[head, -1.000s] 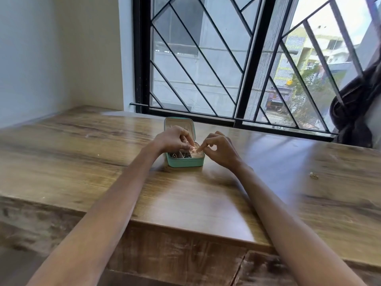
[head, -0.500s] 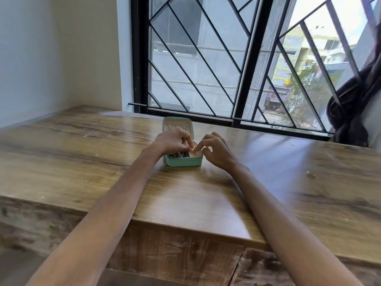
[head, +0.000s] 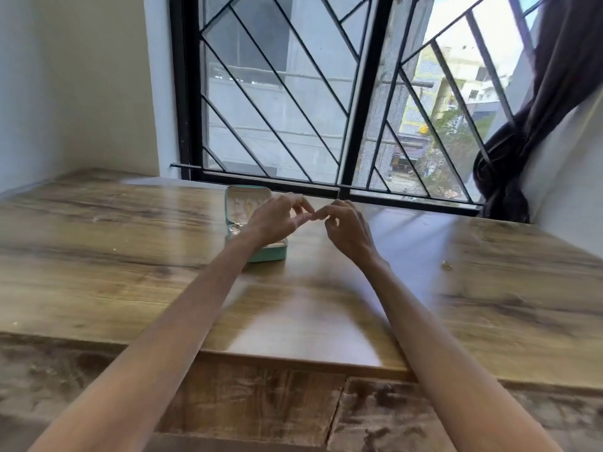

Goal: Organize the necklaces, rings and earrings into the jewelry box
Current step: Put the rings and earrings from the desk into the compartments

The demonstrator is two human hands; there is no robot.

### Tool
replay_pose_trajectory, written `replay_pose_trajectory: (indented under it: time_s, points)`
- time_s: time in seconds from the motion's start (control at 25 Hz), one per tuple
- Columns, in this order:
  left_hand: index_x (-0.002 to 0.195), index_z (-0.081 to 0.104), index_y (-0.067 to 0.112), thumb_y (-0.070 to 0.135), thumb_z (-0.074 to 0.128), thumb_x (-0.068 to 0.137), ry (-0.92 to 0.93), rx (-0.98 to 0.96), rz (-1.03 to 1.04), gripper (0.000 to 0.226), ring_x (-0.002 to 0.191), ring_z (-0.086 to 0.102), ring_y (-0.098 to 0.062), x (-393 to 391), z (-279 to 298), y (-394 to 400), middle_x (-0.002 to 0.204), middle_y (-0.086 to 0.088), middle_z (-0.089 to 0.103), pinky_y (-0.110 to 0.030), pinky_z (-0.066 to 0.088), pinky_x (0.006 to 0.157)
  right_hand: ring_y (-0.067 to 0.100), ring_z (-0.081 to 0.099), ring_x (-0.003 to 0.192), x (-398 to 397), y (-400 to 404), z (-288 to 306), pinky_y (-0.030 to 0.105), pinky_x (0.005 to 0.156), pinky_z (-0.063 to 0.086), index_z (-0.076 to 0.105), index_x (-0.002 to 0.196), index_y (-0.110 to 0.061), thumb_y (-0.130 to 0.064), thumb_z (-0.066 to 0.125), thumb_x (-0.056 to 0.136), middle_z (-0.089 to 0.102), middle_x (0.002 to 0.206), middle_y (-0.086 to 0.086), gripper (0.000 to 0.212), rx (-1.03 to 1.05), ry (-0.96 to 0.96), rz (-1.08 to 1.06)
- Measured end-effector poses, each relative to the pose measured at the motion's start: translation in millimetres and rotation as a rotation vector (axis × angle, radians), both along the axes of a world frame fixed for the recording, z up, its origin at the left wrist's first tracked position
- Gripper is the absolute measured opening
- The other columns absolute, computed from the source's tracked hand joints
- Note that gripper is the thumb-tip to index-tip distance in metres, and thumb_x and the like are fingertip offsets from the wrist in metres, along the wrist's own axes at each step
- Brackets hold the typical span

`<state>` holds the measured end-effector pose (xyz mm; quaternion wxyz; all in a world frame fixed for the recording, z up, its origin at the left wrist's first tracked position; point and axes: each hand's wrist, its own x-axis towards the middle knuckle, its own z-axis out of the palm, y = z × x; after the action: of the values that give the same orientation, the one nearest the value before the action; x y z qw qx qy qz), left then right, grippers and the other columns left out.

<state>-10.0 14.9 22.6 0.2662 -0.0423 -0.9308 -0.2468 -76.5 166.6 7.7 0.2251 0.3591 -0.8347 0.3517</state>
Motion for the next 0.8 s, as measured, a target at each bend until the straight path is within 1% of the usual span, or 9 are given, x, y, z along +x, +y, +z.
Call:
replay_pose_trajectory:
  time_s: [0.08,0.2,0.28,0.36,0.44,0.52,0.6,0.68,0.8]
  points:
    - [0.108,0.063,0.025,0.031,0.056,0.090,-0.034,-0.039,-0.052,0.019,0.082,0.052,-0.012,-14,-1,35,0.095,0.006,0.062,-0.032,0.043,0.081,0.015,0.049,0.109,-7,34,0,0.032,0.080,0.042,0.071,0.096,-0.022,-0.003,0.049,0.083,0.063,0.101,-0.002,0.032,0.056,-0.030,-0.127]
    - [0.113,0.060,0.025,0.034,0.053,0.092,-0.123,-0.111,-0.115,0.024,0.097,0.060,-0.016,-41,-6,98,0.108,0.004,0.066,-0.032,0.043,0.085,0.019,0.047,0.116,-27,102,-3,0.033,0.087,0.042,0.069,0.103,-0.022,-0.006,0.049,0.084,0.059,0.112,0.002,0.032,0.139,-0.088,-0.339]
    - [0.116,0.058,0.024,0.033,0.051,0.093,-0.182,-0.104,-0.155,0.026,0.103,0.059,-0.017,-55,-9,134,0.113,0.004,0.065,-0.027,0.040,0.081,0.023,0.047,0.119,-42,147,-5,0.034,0.090,0.042,0.068,0.108,-0.021,-0.008,0.049,0.086,0.056,0.118,0.006,0.032,0.181,-0.148,-0.453]
    - [0.119,0.057,0.020,0.029,0.050,0.094,-0.226,-0.071,-0.175,0.027,0.107,0.057,-0.018,-66,-12,157,0.117,0.001,0.064,-0.023,0.033,0.075,0.026,0.052,0.116,-54,180,-10,0.034,0.091,0.043,0.067,0.110,-0.020,-0.011,0.049,0.087,0.058,0.120,0.008,0.031,0.181,-0.225,-0.522]
    - [0.120,0.057,0.019,0.027,0.049,0.094,-0.254,-0.065,-0.170,0.028,0.111,0.056,-0.018,-77,-17,172,0.119,0.000,0.064,-0.023,0.032,0.075,0.026,0.058,0.111,-65,204,-14,0.033,0.090,0.045,0.068,0.110,-0.020,-0.016,0.053,0.086,0.063,0.118,0.008,0.028,0.183,-0.309,-0.524]
    - [0.119,0.058,0.020,0.027,0.049,0.094,-0.307,-0.065,-0.168,0.028,0.113,0.056,-0.020,-88,-24,179,0.120,0.000,0.064,-0.026,0.037,0.083,0.022,0.062,0.105,-74,217,-16,0.031,0.090,0.046,0.070,0.110,-0.017,-0.023,0.062,0.084,0.068,0.113,0.006,0.027,0.237,-0.394,-0.476]
    - [0.119,0.058,0.020,0.027,0.050,0.093,-0.347,-0.068,-0.168,0.028,0.114,0.056,-0.021,-96,-31,182,0.120,-0.001,0.064,-0.030,0.041,0.091,0.016,0.064,0.091,-78,222,-19,0.028,0.084,0.047,0.072,0.107,-0.017,-0.031,0.068,0.081,0.072,0.099,0.005,0.029,0.293,-0.445,-0.435]
    - [0.118,0.059,0.021,0.026,0.051,0.092,-0.342,-0.059,-0.168,0.028,0.114,0.056,-0.021,-100,-35,182,0.119,0.000,0.064,-0.032,0.042,0.095,0.013,0.060,0.075,-78,223,-21,0.030,0.079,0.049,0.074,0.101,-0.018,-0.028,0.069,0.080,0.070,0.083,0.005,0.024,0.268,-0.459,-0.388]
    - [0.119,0.059,0.021,0.024,0.053,0.091,-0.328,-0.071,-0.174,0.029,0.116,0.054,-0.019,-101,-37,181,0.119,0.000,0.064,-0.031,0.039,0.095,0.013,0.062,0.075,-75,222,-20,0.032,0.078,0.051,0.074,0.088,-0.024,-0.025,0.069,0.079,0.070,0.084,0.002,0.010,0.230,-0.413,-0.364]
